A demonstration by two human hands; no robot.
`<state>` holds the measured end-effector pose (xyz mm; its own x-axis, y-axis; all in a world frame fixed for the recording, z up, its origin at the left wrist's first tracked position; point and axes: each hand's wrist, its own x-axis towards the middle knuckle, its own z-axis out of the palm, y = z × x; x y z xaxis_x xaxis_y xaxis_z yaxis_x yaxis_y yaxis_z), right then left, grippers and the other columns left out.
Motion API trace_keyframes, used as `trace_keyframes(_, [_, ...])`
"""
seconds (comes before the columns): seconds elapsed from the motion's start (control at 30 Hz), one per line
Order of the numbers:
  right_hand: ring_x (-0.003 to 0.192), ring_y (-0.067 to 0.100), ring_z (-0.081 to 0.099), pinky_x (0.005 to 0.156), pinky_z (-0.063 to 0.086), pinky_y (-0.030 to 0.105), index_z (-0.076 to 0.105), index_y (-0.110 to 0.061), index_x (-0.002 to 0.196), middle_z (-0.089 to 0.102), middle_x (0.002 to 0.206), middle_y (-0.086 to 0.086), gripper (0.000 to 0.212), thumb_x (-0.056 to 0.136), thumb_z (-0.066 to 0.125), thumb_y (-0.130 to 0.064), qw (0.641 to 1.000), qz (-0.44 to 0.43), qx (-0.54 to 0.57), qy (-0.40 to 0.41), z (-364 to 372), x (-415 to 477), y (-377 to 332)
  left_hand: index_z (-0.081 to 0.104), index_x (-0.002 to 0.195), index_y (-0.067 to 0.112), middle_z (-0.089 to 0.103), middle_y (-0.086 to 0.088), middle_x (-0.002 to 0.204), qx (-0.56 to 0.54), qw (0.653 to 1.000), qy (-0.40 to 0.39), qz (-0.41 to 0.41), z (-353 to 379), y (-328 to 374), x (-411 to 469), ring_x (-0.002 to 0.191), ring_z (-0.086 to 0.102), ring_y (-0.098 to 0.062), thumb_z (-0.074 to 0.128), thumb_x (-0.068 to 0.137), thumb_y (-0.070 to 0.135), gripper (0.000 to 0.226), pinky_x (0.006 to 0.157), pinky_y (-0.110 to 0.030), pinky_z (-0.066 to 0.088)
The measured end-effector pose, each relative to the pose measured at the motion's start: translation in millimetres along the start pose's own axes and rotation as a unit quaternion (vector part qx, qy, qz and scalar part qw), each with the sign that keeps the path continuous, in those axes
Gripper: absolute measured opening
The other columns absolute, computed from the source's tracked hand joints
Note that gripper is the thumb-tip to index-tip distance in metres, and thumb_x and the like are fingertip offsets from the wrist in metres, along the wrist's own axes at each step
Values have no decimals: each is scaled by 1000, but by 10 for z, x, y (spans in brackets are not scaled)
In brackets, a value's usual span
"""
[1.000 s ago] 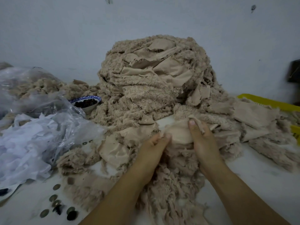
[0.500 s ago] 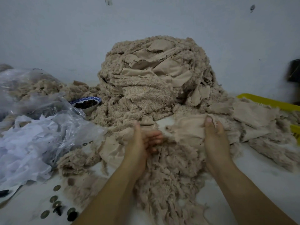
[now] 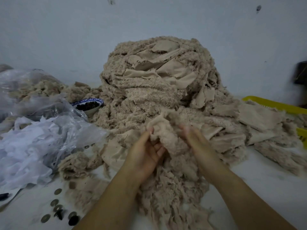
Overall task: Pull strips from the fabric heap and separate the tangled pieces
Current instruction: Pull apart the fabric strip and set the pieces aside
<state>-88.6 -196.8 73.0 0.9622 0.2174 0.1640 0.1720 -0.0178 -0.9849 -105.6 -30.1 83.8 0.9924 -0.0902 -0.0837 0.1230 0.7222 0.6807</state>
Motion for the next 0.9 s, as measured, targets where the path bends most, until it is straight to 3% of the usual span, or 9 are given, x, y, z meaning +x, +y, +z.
trace_keyframes(0.1, [99,-16,58,74,46,6,51,-54,111,62,111,-31,42,76,62,-75,986,2,-156,-49,93,-11,46,75,101,6,75,-10,93,-29,999,7,12,-48,38,27,82,74,-18,64,86,25,26,71,-30,62])
trace_keyframes(0.2, [75,-6,59,59,41,8,54,-40,98,65,94,-13,7,94,60,-40,968,-25,-248,-17,83,39,88,74,95,8,75,-7,87,-48,997,48,46,-80,74,63,79,74,-16,68,82,23,21,68,-29,62])
trace_keyframes(0.33, [64,11,47,64,32,27,55,-16,106,57,94,20,25,96,59,-38,991,17,-122,43,-17,75,73,69,95,12,75,-2,85,-68,988,103,93,-133,120,99,75,74,-12,62,93,22,12,64,-25,60])
trace_keyframes(0.37, [85,22,65,69,29,28,55,-16,110,59,103,17,32,95,61,-43,995,25,-87,42,-22,71,65,68,97,12,75,-1,85,-65,986,115,97,-144,122,105,73,74,-11,61,96,23,12,62,-24,60])
trace_keyframes(0.4, [118,19,32,91,16,55,47,-18,128,37,128,10,50,93,62,-50,996,35,-68,47,-21,57,40,67,98,13,75,0,85,-55,985,128,101,-148,124,105,71,73,-10,60,97,24,13,59,-22,58])
trace_keyframes(0.43, [110,14,63,96,50,39,57,-17,116,64,116,4,51,88,63,-59,997,35,-47,52,-30,65,35,66,100,13,73,1,86,-40,984,140,103,-157,123,110,68,70,-9,60,98,26,14,57,-21,56])
trace_keyframes(0.47, [100,6,50,96,46,36,53,-25,101,52,110,-15,47,81,62,-66,997,31,-29,62,-22,54,9,65,103,14,71,1,84,-23,982,153,105,-167,121,114,65,67,-8,59,99,27,15,54,-20,54])
trace_keyframes(0.67, [98,32,66,92,51,53,71,-26,91,63,113,22,28,93,56,-50,992,33,79,90,-52,28,-36,59,100,13,53,3,71,-26,980,162,109,-222,129,148,53,52,-6,57,101,27,14,46,-17,46])
trace_keyframes(0.9, [94,-13,49,78,38,0,66,-27,92,45,109,-13,22,91,50,-42,958,-172,-132,189,-4,11,-74,60,107,10,61,0,61,-74,978,179,78,-266,148,139,43,54,-6,51,104,24,17,38,-17,43])
